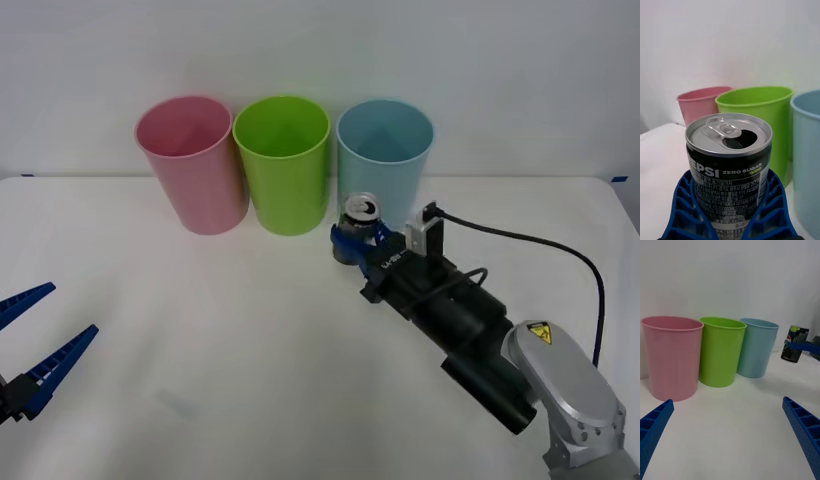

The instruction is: Grasp the object on the table and drop it into the matching bin: aluminum can to the light blue bin, PET bottle to the pink bin.

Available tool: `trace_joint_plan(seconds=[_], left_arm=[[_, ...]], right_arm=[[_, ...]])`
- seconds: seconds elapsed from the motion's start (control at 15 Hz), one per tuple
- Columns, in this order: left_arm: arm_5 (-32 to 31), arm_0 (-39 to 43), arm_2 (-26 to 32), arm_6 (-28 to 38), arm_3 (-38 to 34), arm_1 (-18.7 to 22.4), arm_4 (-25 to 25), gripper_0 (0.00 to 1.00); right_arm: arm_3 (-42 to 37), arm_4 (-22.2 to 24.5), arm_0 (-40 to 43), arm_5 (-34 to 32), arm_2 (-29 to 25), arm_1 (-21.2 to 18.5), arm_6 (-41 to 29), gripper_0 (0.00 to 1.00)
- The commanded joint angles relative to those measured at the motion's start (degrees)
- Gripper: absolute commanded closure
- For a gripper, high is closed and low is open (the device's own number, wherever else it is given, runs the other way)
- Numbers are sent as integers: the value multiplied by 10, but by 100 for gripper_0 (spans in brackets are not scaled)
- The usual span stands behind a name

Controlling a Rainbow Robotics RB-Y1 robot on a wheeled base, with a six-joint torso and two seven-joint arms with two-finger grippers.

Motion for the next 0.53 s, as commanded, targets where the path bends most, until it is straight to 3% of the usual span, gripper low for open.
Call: trace_joint_plan(seconds=[0.07, 0.53], left_arm=[[0, 0, 0, 0, 0, 0, 0, 0], [0, 0, 0, 0, 0, 0, 0, 0]], right_arm=[[-50, 1, 2, 4, -12, -26, -57, 100], [-126, 3, -23, 25, -45, -105, -180, 100]])
